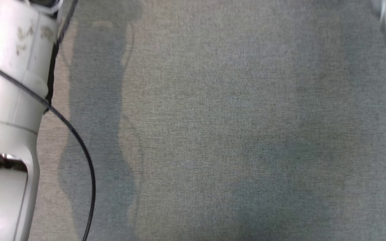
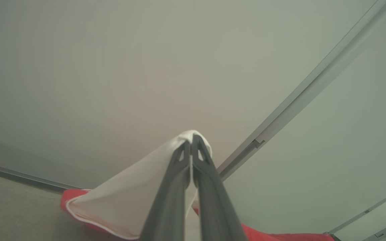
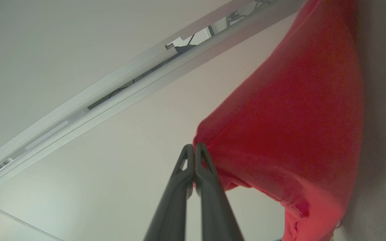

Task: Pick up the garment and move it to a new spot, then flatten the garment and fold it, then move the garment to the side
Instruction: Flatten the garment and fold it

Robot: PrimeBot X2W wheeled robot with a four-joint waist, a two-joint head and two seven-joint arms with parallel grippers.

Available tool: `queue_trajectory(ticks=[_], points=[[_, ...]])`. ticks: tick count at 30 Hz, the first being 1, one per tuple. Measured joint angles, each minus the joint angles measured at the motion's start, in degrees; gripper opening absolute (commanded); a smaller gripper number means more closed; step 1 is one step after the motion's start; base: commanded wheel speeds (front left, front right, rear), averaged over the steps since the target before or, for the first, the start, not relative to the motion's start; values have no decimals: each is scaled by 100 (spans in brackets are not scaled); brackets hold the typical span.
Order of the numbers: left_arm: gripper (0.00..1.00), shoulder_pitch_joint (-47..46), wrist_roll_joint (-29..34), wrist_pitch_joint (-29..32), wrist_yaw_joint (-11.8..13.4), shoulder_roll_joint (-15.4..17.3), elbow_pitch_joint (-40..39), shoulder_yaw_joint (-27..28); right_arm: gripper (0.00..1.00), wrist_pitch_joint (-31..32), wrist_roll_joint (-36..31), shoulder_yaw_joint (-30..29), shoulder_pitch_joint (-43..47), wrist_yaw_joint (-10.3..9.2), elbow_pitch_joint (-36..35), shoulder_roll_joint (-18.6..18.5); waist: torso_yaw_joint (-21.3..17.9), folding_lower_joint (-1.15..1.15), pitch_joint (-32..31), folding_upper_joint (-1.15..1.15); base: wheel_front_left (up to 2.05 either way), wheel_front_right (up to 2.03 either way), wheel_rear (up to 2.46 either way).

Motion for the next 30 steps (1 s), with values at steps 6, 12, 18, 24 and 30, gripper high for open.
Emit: queue_trajectory(ticks=[6,12,18,24,30], points=[[0,556,-180,277,0,156,70,-146,0,215,-36,25,431,1,506,64,40,0,-386,0,0,0,0],[0,1443,-321,1170,0,388,125,-661,0,476,2,182,964,1,1337,166,68,0,-1045,0,0,0,0],[0,2026,-246,1459,0,612,-244,-1127,0,454,224,359,1545,0,1519,246,57,0,-1459,0,0,0,0],[0,2550,-343,1639,0,835,-542,-1434,0,313,702,565,2226,0,1533,151,45,-1,-1801,0,0,0,0],[0,3186,-458,1862,0,1098,-1029,-1867,0,315,1235,988,2738,0,1527,-63,70,-1,-2136,0,0,0,0]])
